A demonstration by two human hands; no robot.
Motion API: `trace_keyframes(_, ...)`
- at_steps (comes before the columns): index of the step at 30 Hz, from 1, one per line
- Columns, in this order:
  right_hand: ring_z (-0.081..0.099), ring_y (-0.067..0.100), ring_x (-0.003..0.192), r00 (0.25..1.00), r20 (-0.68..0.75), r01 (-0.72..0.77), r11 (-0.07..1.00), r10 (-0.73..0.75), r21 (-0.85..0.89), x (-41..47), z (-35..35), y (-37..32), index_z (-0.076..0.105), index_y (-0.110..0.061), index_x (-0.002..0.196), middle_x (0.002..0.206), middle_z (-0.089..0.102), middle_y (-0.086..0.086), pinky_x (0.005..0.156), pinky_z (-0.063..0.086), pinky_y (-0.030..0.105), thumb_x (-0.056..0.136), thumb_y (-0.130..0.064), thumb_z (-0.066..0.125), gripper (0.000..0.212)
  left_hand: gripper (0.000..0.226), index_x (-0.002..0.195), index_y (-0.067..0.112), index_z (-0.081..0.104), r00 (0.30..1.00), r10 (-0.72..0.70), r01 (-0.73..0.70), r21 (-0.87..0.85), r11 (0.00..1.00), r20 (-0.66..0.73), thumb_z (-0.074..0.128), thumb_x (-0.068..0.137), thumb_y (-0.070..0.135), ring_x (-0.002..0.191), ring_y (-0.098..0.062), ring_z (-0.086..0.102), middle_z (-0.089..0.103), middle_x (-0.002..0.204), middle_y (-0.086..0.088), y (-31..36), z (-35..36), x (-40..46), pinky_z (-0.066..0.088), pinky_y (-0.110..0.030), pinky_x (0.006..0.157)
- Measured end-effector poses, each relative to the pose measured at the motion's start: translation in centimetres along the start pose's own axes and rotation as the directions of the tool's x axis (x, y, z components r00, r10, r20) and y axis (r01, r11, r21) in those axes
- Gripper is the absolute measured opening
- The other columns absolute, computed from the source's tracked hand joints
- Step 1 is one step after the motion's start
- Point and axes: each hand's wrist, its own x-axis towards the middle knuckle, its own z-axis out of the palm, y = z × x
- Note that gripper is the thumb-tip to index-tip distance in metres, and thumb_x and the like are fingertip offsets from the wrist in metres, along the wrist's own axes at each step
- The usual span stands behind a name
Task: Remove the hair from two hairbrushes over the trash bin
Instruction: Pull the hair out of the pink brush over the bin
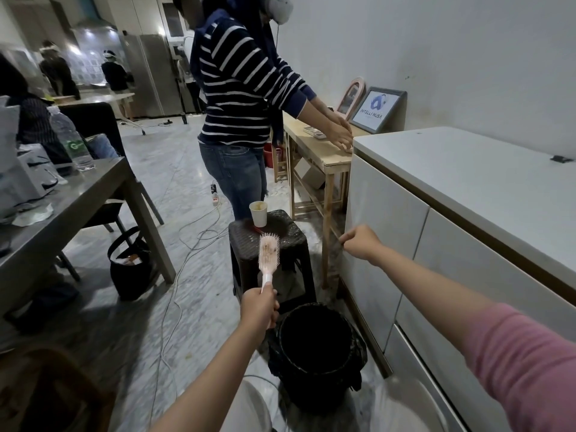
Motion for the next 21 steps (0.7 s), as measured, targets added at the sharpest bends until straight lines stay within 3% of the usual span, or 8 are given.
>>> trace_keyframes(4,0.065,0.028,0.093,0.992,0.109,-0.069,0.997,0.071,-0.021,-0.7,0.8,-0.4,0.062,-0.007,0.12,0.121,0.061,0.015,0.066,0.054,0.034,0.086,0.0,0.046,0.039,0.032,0.078,0.007,0.056,1.0,0.018,-0.018,-0.006,1.0,0.018,0.042,0.1,0.027,0.036,-0.016,0.036,0.047,0.056,-0.004,0.5,0.2,-0.3,0.023,-0.016,0.039)
trace_keyframes(7,0.07,0.027,0.087,0.975,0.199,-0.088,0.994,0.1,-0.069,-1.1,1.3,-0.5,0.053,-0.013,0.129,0.118,0.054,0.008,0.044,0.048,0.026,0.087,0.005,0.04,0.048,0.033,0.079,0.008,0.056,0.999,0.023,-0.022,-0.009,1.0,0.042,0.042,0.1,0.028,0.035,-0.015,0.035,0.047,0.055,-0.004,0.4,0.3,-0.4,0.023,-0.017,0.04)
trace_keyframes(10,0.067,0.025,0.071,0.982,0.17,-0.077,0.995,0.086,-0.06,-0.8,1.8,-0.4,0.058,-0.013,0.124,0.099,0.053,0.003,0.063,0.061,0.04,0.085,0.008,0.044,0.047,0.032,0.082,0.007,0.058,0.998,0.033,-0.033,0.0,0.999,0.06,0.042,0.1,0.028,0.034,-0.014,0.035,0.048,0.056,-0.003,0.3,0.2,-0.5,0.024,-0.018,0.041)
trace_keyframes(12,0.068,0.025,0.068,0.992,0.105,-0.066,0.997,0.071,-0.043,-0.7,1.9,-0.3,0.064,-0.012,0.114,0.105,0.056,0.005,0.066,0.061,0.04,0.085,0.005,0.05,0.037,0.032,0.084,0.006,0.058,0.997,0.038,-0.039,0.006,0.999,0.074,0.043,0.1,0.028,0.034,-0.013,0.035,0.048,0.056,-0.004,0.3,0.2,-0.7,0.024,-0.019,0.042)
trace_keyframes(14,0.071,0.026,0.075,0.999,0.025,-0.02,0.999,0.021,-0.048,-0.6,2.0,-0.4,0.068,-0.011,0.099,0.106,0.061,0.008,0.059,0.059,0.032,0.083,0.002,0.056,0.024,0.032,0.085,0.006,0.058,0.995,0.038,-0.04,0.011,0.999,0.094,0.042,0.101,0.028,0.035,-0.013,0.035,0.047,0.057,-0.003,0.4,0.3,-1.0,0.025,-0.019,0.042)
trace_keyframes(16,0.069,0.025,0.091,0.998,-0.036,0.043,0.996,-0.045,-0.076,-0.3,2.1,-0.6,0.07,-0.01,0.086,0.097,0.066,0.008,0.072,0.057,0.034,0.079,-0.001,0.063,0.013,0.031,0.087,0.006,0.058,0.993,0.042,-0.044,0.014,0.999,0.109,0.041,0.101,0.028,0.035,-0.013,0.034,0.047,0.057,-0.003,0.4,0.3,-1.2,0.025,-0.019,0.042)
trace_keyframes(18,0.066,0.023,0.093,0.993,-0.062,0.098,0.992,-0.103,-0.082,-0.5,2.5,-1.0,0.072,-0.009,0.083,0.085,0.067,0.005,0.086,0.055,0.036,0.078,-0.008,0.068,0.006,0.031,0.088,0.005,0.059,0.992,0.05,-0.052,0.015,0.999,0.12,0.042,0.101,0.027,0.035,-0.013,0.035,0.047,0.058,-0.003,0.3,0.5,-1.4,0.026,-0.019,0.041)
trace_keyframes(21,0.066,0.016,0.079,0.978,-0.036,0.204,0.978,-0.203,0.028,-1.8,3.4,-2.3,0.071,-0.009,0.093,0.081,0.068,0.002,0.082,0.057,0.035,0.081,-0.021,0.073,0.017,0.031,0.089,0.004,0.059,0.989,0.052,-0.054,0.007,0.999,0.135,0.042,0.101,0.027,0.034,-0.012,0.035,0.047,0.057,-0.003,0.3,1.0,-1.6,0.026,-0.019,0.04)
